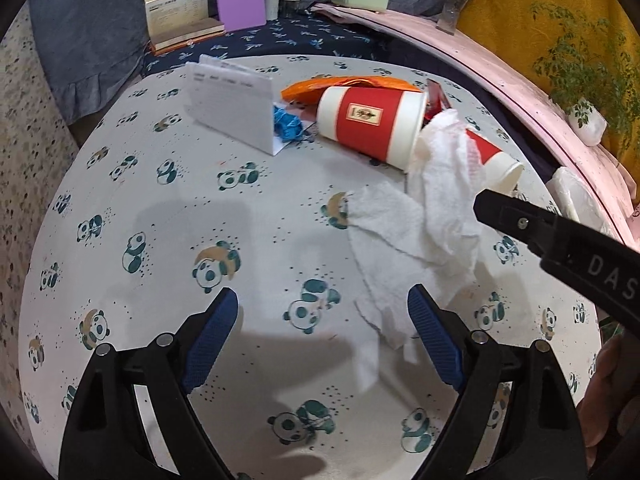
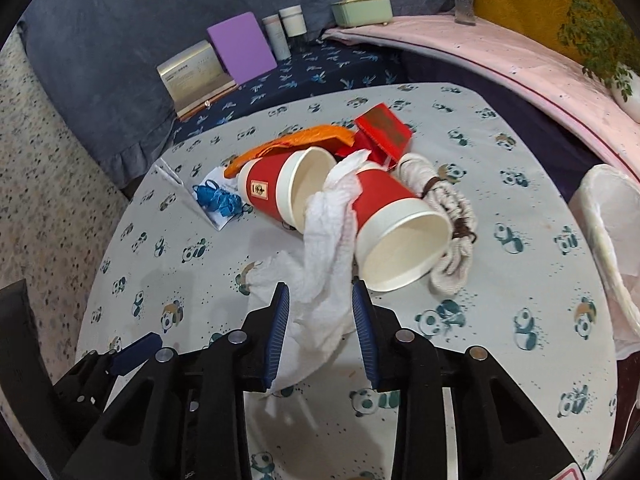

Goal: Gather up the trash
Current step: 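Move both tools back to the trash pile on the table, then grasp a white tissue with the right tool while the left tool grasps another tissue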

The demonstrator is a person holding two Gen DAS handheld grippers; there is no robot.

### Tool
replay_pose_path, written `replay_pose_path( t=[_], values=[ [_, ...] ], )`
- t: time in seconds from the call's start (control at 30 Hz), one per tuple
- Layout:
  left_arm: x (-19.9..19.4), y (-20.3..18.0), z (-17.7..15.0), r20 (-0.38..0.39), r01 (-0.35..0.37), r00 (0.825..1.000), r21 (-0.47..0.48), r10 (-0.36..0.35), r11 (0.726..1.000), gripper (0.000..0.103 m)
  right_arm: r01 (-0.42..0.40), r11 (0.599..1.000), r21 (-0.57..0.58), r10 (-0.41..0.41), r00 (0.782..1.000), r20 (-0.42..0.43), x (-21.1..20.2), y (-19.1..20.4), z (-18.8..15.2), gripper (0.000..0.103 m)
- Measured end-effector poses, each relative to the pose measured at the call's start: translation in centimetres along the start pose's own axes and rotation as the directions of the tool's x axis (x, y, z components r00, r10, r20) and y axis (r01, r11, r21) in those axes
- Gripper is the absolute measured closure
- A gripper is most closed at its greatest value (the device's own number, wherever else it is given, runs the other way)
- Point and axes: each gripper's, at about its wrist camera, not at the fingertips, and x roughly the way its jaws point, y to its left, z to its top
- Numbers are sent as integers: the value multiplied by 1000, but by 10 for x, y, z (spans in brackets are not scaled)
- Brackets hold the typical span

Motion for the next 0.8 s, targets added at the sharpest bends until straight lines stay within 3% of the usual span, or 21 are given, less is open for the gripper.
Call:
replay_pose_path(
  t=[0.3,0.43,0.67,0.8],
  values=[
    [10,8,6,-13,11,1000,-23,-11,1000,20,19,1000,12,-18,999,-50,31,-3,4,76],
    [13,3,8,-19,19,1000,-15,-19,1000,20,12,1000,21,-10,998,-65,38,-7,6,97],
    [18,-19,10,-30,70,997,18,-69,997,20,-14,998,53,12,999,43,-2,-22,19,98],
    [26,-36,10,-54,114,992,28,-113,993,15,-6,997,72,-1,995,97,-25,-34,27,98]
  ],
)
